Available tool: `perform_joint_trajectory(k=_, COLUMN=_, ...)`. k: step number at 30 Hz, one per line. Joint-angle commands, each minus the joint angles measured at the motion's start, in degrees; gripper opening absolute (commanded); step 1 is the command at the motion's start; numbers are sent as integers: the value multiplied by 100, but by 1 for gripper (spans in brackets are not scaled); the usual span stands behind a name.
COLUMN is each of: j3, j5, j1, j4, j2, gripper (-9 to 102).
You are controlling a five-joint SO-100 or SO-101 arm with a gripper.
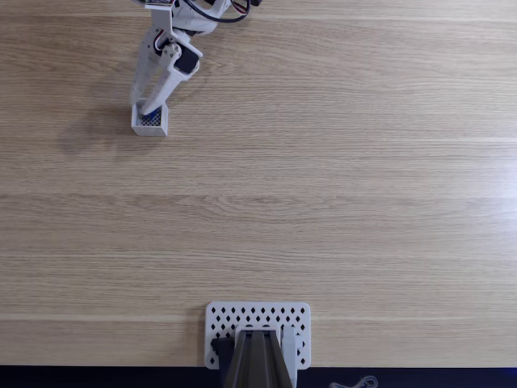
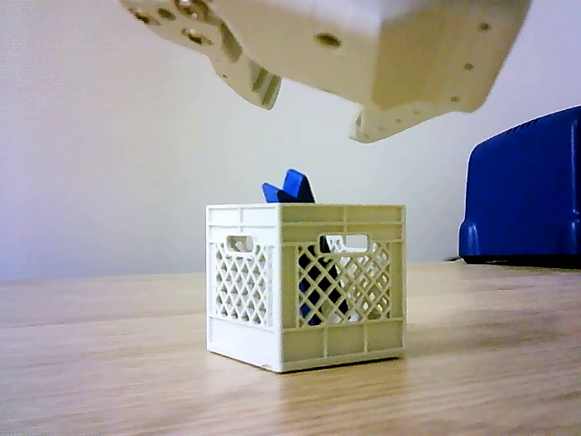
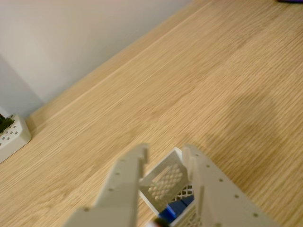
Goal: Grasp a peg and put it in the crate.
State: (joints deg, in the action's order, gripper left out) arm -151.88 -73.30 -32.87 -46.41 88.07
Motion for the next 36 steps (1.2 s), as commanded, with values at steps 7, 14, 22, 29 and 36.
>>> perform_joint_trajectory(k=7, j3=-316, j5=70, j1=721, j4=905, j2=2180, gripper=-1)
perform_joint_trajectory(k=14, j3=-633, j5=826, j1=2347, j4=3331, j2=4562, gripper=-1)
perform_joint_trajectory(k=22, j3=-334, j5=3867, j1=3472, j4=6311, j2=6697, gripper=-1)
perform_joint_trajectory(k=29, j3=-492, j5=6961, j1=3586, j4=7365, j2=7822, gripper=-1)
perform_joint_trajectory(k=36, j3=-1345, j5=7594, j1=3560, j4=7664, j2=8974, gripper=-1)
